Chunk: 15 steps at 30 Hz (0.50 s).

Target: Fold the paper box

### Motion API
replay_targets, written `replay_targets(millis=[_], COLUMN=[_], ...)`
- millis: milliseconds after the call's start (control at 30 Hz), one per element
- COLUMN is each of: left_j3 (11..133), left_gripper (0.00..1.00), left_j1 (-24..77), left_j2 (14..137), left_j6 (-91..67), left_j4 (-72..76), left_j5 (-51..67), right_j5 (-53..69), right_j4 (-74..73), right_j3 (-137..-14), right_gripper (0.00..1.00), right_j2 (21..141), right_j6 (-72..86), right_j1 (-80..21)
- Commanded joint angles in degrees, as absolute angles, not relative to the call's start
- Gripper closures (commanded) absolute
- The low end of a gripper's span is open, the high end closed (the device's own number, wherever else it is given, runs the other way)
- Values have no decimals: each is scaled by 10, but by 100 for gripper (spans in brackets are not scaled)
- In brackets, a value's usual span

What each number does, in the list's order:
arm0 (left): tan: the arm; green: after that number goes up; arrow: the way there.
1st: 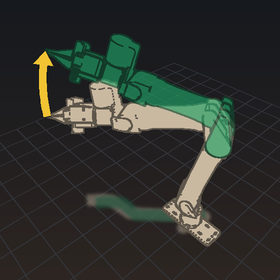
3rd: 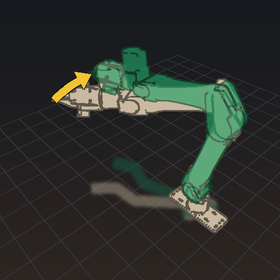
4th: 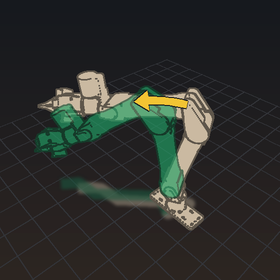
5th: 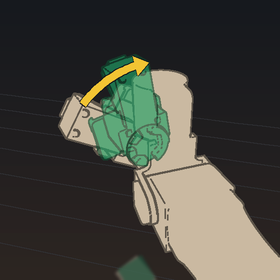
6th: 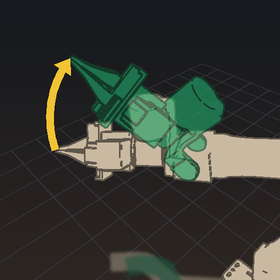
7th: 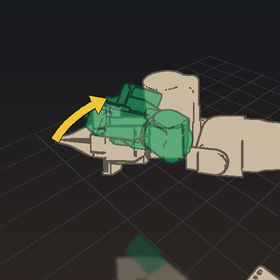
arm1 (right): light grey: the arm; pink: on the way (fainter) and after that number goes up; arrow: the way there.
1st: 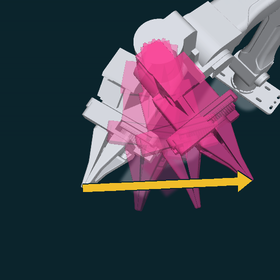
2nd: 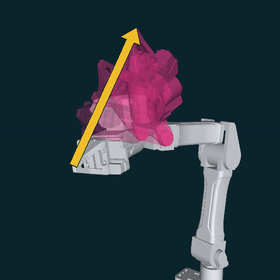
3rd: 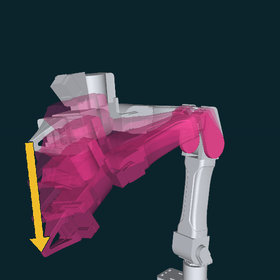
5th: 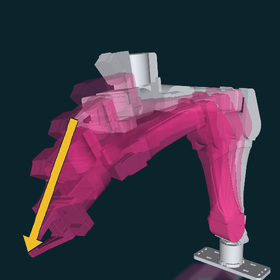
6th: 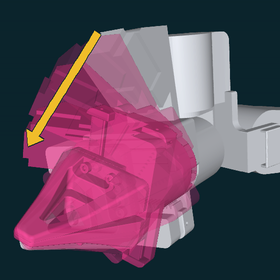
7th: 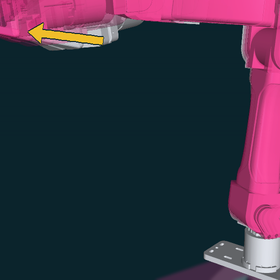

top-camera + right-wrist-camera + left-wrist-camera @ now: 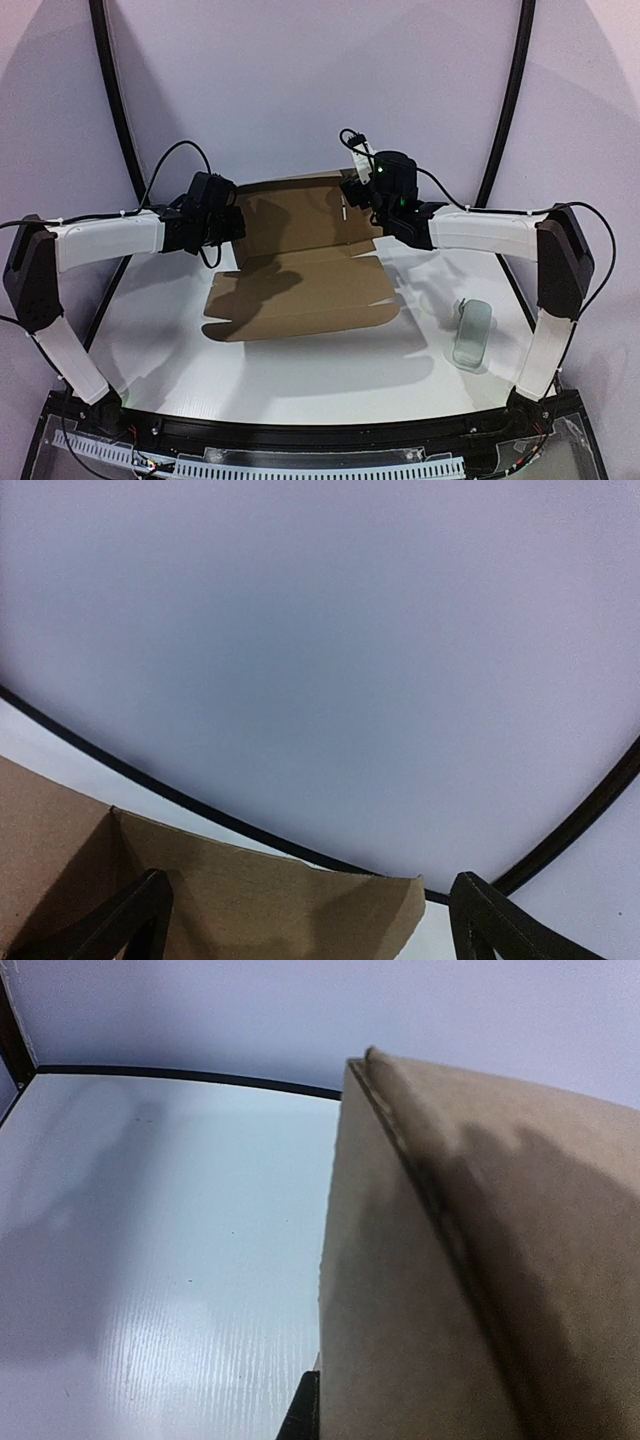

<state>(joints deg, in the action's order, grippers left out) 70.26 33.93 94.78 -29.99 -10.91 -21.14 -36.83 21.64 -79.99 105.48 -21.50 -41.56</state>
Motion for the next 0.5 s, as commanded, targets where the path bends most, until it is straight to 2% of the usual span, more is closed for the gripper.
replay_targets(millis=[0,100,233,367,467], left_j3=[733,728,694,656,658], left_gripper=[99,99,99,99,99], left_j1=[364,354,316,290,270], left_j2=[941,947,951,948,957], left_j6=[-306,-310,-337,-334,-341], left_j4=[-82,-90,-44,45,56], left_j5=[-164,-193,-152,-114,-98], right_j5=[-365,-367,-353,-274,-221], right_j4=[233,196,124,12,-57], right_j3=[-812,-805,-781,-761,-752], right_gripper=[2,2,2,2,2], right_j2=[1049,1017,950,885,859], right_j6=[-200,-195,-150,-69,-20], right_j1=[-441,-426,-397,-352,-321])
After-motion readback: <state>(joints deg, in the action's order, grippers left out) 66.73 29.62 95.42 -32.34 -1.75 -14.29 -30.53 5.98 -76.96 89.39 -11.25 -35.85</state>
